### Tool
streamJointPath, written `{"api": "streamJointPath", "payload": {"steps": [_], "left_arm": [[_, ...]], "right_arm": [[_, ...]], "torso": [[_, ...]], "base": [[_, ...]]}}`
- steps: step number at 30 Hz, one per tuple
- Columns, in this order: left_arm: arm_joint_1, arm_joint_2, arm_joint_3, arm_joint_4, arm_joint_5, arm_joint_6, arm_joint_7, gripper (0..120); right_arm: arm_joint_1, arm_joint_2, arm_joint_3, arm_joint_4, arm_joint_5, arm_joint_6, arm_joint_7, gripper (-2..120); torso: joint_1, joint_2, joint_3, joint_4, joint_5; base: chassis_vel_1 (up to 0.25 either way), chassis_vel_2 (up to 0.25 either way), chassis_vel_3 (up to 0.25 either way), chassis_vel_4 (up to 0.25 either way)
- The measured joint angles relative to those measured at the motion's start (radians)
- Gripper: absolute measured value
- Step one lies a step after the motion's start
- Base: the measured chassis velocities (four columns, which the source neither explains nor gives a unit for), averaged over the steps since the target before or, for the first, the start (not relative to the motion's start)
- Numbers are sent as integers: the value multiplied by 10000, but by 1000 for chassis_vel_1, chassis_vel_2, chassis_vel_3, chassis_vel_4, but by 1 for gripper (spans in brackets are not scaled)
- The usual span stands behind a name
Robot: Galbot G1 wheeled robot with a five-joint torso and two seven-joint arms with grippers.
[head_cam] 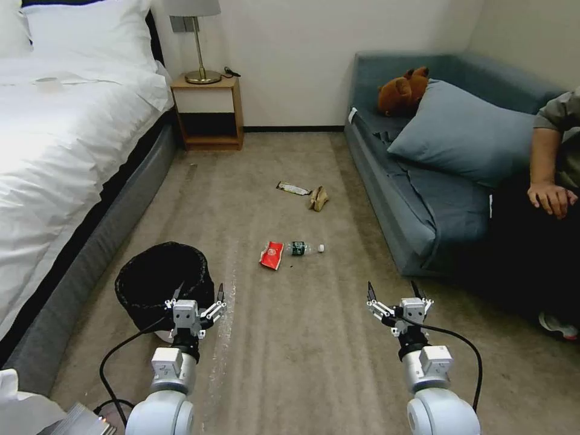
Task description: Pick up the trash bin, then pick up the garbage on the floor and place it into the trash bin.
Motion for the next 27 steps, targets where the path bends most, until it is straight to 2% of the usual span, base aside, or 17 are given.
{"api": "streamJointPath", "payload": {"steps": [27], "left_arm": [[-13,8,-6,0,-14,8,1,90]], "right_arm": [[34,-25,23,0,44,-13,2,100]], "torso": [[0,0,1,0,-1]], "base": [[0,0,0,0]]}}
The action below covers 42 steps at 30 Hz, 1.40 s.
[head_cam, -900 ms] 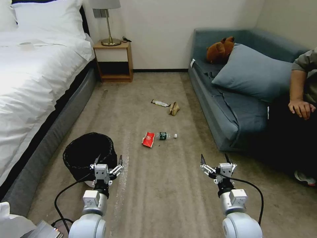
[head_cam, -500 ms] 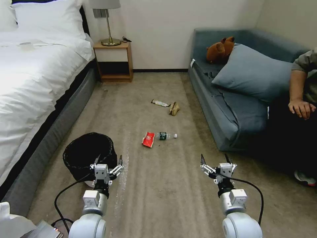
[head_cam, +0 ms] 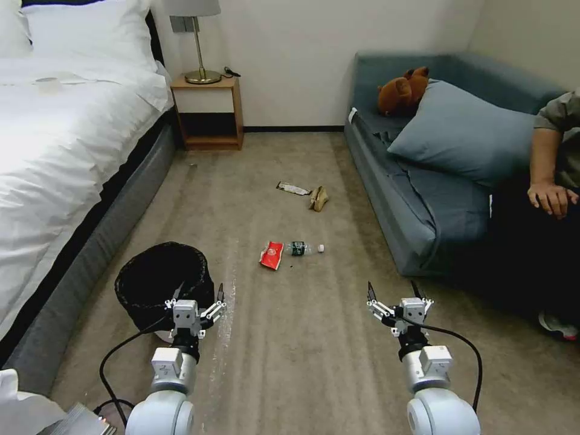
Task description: Pick up the trash bin, then pick up the garbage on the floor and place it into the trash bin.
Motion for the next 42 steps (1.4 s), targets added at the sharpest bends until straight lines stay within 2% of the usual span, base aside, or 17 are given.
{"api": "streamJointPath", "payload": {"steps": [4,9,11,13,16,19,20,28,30,31,34,35,37,38,40,41,42], "left_arm": [[-411,344,-334,-71,-380,299,31,97],[-2343,1915,-1848,-535,-2021,1446,144,100],[-2446,1957,-1866,-566,-2118,1430,235,100],[-2410,1836,-1851,-564,-2142,1318,416,100],[-2188,1563,-1725,-569,-1750,936,663,100],[-1985,1297,-1626,-538,-1295,523,702,100],[-1844,1181,-1615,-500,-1018,250,691,100],[-1210,978,-1678,-457,-402,-192,53,100],[-1139,821,-1658,-484,-512,126,-980,100],[-1139,821,-1658,-484,-512,126,-980,100],[-1159,501,-1403,-602,-2071,1705,-4102,100],[-1159,501,-1403,-602,-2071,1705,-4102,100],[-1472,418,-1395,-524,-3099,2381,-5459,100],[-1472,418,-1395,-524,-3099,2381,-5459,100],[-1931,405,-1490,-439,-4495,3107,-6768,100],[-1931,405,-1490,-439,-4495,3107,-6768,100],[-2157,393,-1558,-409,-5128,3451,-7343,100]], "right_arm": [[452,-391,470,272,643,-253,196,100],[1769,-1520,1852,1111,2519,-1005,824,100],[1975,-1694,2056,1233,2811,-1127,914,100],[2274,-1982,2226,1409,3116,-1055,850,100],[2341,-2072,1756,1393,3153,-835,530,100],[2318,-2031,1373,1213,3075,-659,431,100],[2305,-1989,1194,1033,3009,-593,411,100],[2154,-1947,458,505,2682,-605,442,100],[2150,-1882,244,302,2389,-412,427,100],[2150,-1882,244,302,2389,-412,427,100],[2054,-1701,65,60,2263,-114,405,100],[2054,-1701,65,60,2263,-114,405,100],[1899,-1701,75,18,2299,-21,338,100],[1899,-1701,75,18,2299,-21,338,100],[1766,-1760,223,-42,2304,250,222,100],[1766,-1760,223,-42,2304,250,222,100],[1715,-1795,331,-43,2334,358,159,100]], "torso": [[0,0,0,1,-3],[0,0,-1,-3,11],[0,1,-1,-4,15],[1,0,0,-2,-19],[1,0,1,-2,17],[0,1,0,0,-13],[1,0,0,-1,6],[0,0,-1,0,-2],[0,0,-1,-1,2],[0,0,-1,-1,2],[0,0,0,2,0],[0,0,0,2,0],[0,0,-1,-2,2],[0,0,-1,-2,2],[0,0,-1,0,-1],[0,0,-1,0,-1],[0,0,-1,-1,2]], "base": [[0,0,0,0],[0,0,0,0],[0,0,0,0],[0,0,0,0],[0,0,0,0],[0,0,0,0],[0,0,0,0],[0,0,0,0],[0,0,0,0],[0,0,0,0],[0,0,0,0],[0,0,0,0],[0,0,0,0],[0,0,0,0],[0,0,0,0],[0,0,0,0],[0,0,0,0]]}}
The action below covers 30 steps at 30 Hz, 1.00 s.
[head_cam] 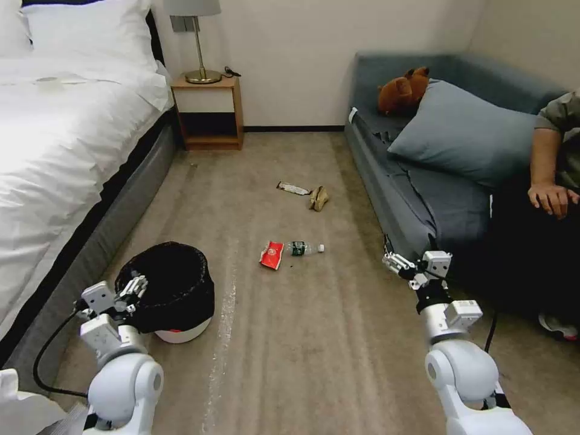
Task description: Pick up the trash bin, then pick up the garbage on the floor and place it into the trash bin.
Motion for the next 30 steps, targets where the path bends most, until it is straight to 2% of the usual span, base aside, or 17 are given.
{"api": "streamJointPath", "payload": {"steps": [1,2,4,5,7,8,9,13,21,23,26,30], "left_arm": [[-255,-40,-97,106,-533,311,-480,100],[-255,-40,-97,106,-533,311,-480,100],[-722,-77,-271,589,-992,562,-929,100],[-722,-77,-271,589,-992,562,-929,100],[-1138,-78,-318,1136,-1650,569,-1155,100],[-1138,-78,-318,1136,-1650,569,-1155,100],[-1343,-87,-321,1393,-2055,531,-1180,100],[-1650,-95,-316,1945,-2689,581,-1049,100],[-2123,-61,-286,2868,-2829,645,-551,98],[-2247,-50,-288,3204,-2830,662,-435,92],[-2272,-50,-291,3359,-2830,659,-388,86],[-2157,-99,-294,3494,-2879,576,-300,69]], "right_arm": [[-49,-35,117,7,55,75,-53,100],[-49,-35,117,7,55,75,-53,100],[-142,-96,299,115,107,129,-148,100],[-142,-96,299,115,107,129,-148,100],[-207,-119,356,200,124,211,-261,100],[-207,-119,356,200,124,211,-261,100],[-227,-120,359,236,117,259,-328,100],[-256,-120,330,287,77,375,-471,100],[-345,-90,180,324,-78,561,-695,100],[-415,-59,113,306,-147,689,-776,100],[-463,-43,78,290,-187,773,-796,100],[-550,-24,49,263,-239,938,-850,100]], "torso": [[0,0,0,0,-1],[0,0,0,0,-1],[0,1,0,0,-1],[0,1,0,0,-1],[0,0,0,0,-3],[0,0,0,0,-3],[0,0,0,-1,-1],[0,0,0,0,-1],[0,0,0,0,-1],[0,0,0,0,-1],[0,0,1,0,-1],[0,0,1,0,-1]], "base": [[0,0,0,0],[0,0,0,0],[0,0,0,0],[0,0,0,0],[0,0,0,0],[0,0,0,0],[0,0,0,0],[0,0,0,0],[0,0,0,0],[0,0,0,0],[0,0,0,0],[0,0,0,0]]}}
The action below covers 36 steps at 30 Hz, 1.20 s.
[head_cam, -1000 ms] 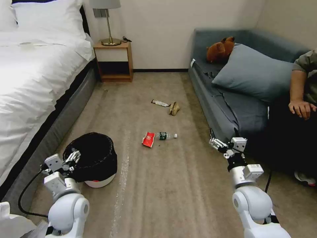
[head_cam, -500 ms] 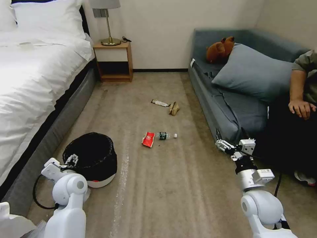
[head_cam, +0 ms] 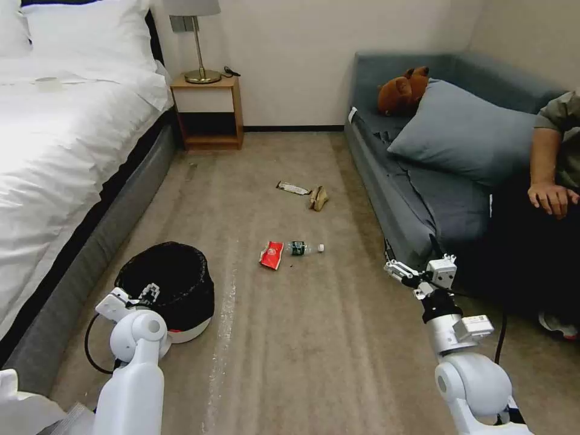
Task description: Pick up the trash bin, then pick up the garbage on the floor and place it into the trash bin.
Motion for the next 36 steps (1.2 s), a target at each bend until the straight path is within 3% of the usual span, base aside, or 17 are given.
{"api": "streamJointPath", "payload": {"steps": [3,6,9,10,13,15,18,22,24,27,29,33,36], "left_arm": [[78,-10,-5,0,0,-50,41,61],[192,-5,-5,-103,-27,-66,48,45],[228,3,-2,-142,-35,-44,57,39],[317,24,-3,-212,-39,-18,96,31],[401,44,-18,-265,-39,-12,125,23],[506,64,-31,-353,-31,64,142,11],[636,84,-31,-512,9,199,205,3],[907,141,-41,-924,335,557,363,1],[1515,299,-75,-1852,736,1376,936,1],[1875,457,-76,-2321,870,1738,1223,1],[2643,852,-139,-3261,1308,2271,1912,1],[3168,1145,-274,-3991,1887,2399,2444,1],[3653,1331,-393,-5068,2538,2581,2993,1]], "right_arm": [[-20,0,1,-20,-1,51,-3,100],[-44,-2,6,-48,0,114,-4,100],[-47,1,6,-65,0,140,-4,100],[-52,27,-10,-126,-7,222,3,100],[-70,52,-23,-170,-10,299,19,100],[-90,67,-24,-209,-29,364,24,100],[-104,85,-21,-238,-51,396,60,100],[-98,93,-5,-271,-41,400,227,100],[-19,99,42,-424,-115,532,328,100],[27,100,31,-510,-142,614,453,100],[126,102,-110,-625,-89,649,818,100],[248,123,-295,-704,17,638,1183,100],[354,257,-378,-965,-35,1127,1458,100]], "torso": [[0,1,0,1,5],[0,1,0,1,-1],[0,0,0,0,-2],[0,1,0,1,-2],[0,1,0,1,-1],[0,0,0,1,-2],[0,0,0,-2,-3],[0,0,0,-2,-4],[0,1,0,0,-2],[0,0,0,-1,-2],[0,0,0,1,1],[0,1,0,2,0],[0,1,-1,5,3]], "base": [[0,0,0,0],[0,0,0,0],[0,0,0,0],[0,0,0,0],[0,0,0,0],[0,0,0,0],[0,0,0,0],[0,0,0,0],[0,0,0,0],[0,0,0,0],[0,0,0,0],[0,0,0,0],[0,0,0,0]]}}
